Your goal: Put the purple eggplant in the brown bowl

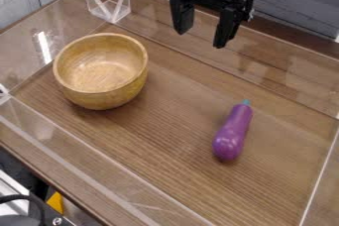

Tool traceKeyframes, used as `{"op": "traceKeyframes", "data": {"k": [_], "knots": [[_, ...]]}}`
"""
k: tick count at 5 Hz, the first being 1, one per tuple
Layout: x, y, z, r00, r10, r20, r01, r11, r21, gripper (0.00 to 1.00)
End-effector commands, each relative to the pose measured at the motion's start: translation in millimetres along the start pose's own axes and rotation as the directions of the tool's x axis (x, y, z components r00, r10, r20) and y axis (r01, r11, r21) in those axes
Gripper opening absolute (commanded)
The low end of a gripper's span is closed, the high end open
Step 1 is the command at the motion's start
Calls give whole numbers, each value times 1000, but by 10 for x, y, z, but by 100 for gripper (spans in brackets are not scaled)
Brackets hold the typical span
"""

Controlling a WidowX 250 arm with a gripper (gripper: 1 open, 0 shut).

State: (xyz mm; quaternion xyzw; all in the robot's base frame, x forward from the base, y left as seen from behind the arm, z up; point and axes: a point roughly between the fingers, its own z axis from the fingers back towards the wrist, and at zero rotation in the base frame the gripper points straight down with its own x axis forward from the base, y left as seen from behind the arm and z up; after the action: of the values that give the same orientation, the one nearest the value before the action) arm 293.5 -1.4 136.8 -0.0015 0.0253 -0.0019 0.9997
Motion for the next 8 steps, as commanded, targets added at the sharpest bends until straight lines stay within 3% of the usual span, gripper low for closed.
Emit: {"op": "traceKeyframes", "data": {"k": [1, 4, 6, 8], "knots": [[-5, -90, 87, 1000, -12, -7, 12, 1000, -2, 100], [468, -137, -190, 999, 52, 9, -52, 999, -13, 100], [609, -255, -527, 998, 55, -7, -55, 998, -18, 100], [583, -347, -513, 999, -31, -15, 31, 999, -13, 100]]}}
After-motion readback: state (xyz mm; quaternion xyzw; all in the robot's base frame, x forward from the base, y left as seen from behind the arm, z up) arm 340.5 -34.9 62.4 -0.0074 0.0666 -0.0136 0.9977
